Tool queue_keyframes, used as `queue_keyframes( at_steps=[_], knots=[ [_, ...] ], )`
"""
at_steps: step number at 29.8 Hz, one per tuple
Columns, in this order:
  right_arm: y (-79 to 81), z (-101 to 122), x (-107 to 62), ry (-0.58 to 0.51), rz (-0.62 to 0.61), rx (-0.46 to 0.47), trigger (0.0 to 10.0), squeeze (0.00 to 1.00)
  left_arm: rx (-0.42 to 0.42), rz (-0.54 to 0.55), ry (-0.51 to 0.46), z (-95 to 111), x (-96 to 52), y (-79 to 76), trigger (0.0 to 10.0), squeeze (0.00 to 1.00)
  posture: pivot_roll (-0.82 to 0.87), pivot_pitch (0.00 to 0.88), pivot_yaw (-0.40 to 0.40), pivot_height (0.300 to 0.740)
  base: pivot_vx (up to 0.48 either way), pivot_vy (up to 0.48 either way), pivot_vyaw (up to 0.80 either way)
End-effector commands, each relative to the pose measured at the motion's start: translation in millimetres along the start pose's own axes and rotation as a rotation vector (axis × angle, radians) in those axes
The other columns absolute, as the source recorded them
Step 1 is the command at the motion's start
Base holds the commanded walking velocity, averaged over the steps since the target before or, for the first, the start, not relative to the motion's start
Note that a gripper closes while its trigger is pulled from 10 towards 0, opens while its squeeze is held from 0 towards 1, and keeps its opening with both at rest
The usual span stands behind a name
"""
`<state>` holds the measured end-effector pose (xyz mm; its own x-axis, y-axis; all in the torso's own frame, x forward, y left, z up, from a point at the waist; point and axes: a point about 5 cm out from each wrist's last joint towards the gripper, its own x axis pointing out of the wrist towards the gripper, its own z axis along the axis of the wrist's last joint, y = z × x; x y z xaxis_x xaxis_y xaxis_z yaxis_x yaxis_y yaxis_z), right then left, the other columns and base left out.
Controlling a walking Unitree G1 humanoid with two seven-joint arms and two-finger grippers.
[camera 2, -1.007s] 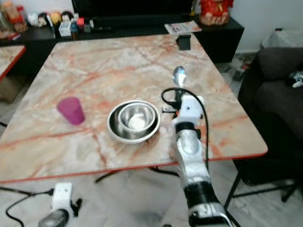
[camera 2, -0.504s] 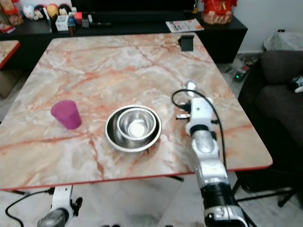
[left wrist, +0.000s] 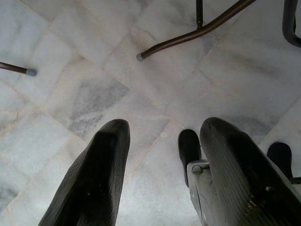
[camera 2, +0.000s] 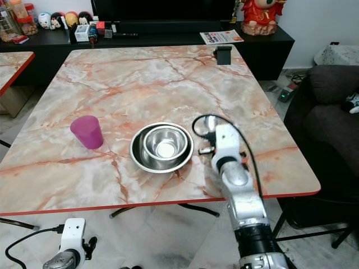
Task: Setting the table
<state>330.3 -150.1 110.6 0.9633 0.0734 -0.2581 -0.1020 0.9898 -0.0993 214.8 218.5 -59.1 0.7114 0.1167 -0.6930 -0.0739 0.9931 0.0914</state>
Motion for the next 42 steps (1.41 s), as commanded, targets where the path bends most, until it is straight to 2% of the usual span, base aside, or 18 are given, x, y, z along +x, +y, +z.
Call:
queue_keyframes(
  at_steps=[1,25,26,27,42],
  knots=[
    [4.4,-6,1.1,0.034,0.009,0.002,10.0,0.00,0.011,-0.006,0.021,-6,-1.5,2.2,10.0,0.00,-0.01,0.139,0.016,0.740,0.000,0.000,0.00],
    [0.3,-18,8.8,0.087,0.004,-0.014,10.0,0.00,0.027,-0.012,0.022,-5,-1.3,2.7,10.0,0.00,0.01,0.139,0.022,0.740,0.000,0.000,0.00],
    [0.4,-19,9.1,0.087,0.003,-0.014,10.0,0.15,0.027,-0.011,0.022,-5,-1.3,2.8,10.0,0.00,0.01,0.138,0.022,0.740,0.000,0.000,0.00],
    [0.6,-19,9.4,0.086,0.002,-0.012,10.0,1.00,0.028,-0.012,0.023,-5,-1.4,2.8,10.0,0.00,0.01,0.139,0.024,0.740,0.000,0.000,0.00],
    [0.7,-15,11.8,0.067,-0.003,-0.007,10.0,1.00,0.037,-0.022,0.024,-4,-0.9,1.0,10.0,0.00,0.00,0.133,0.025,0.740,0.000,0.000,0.00]
  ],
)
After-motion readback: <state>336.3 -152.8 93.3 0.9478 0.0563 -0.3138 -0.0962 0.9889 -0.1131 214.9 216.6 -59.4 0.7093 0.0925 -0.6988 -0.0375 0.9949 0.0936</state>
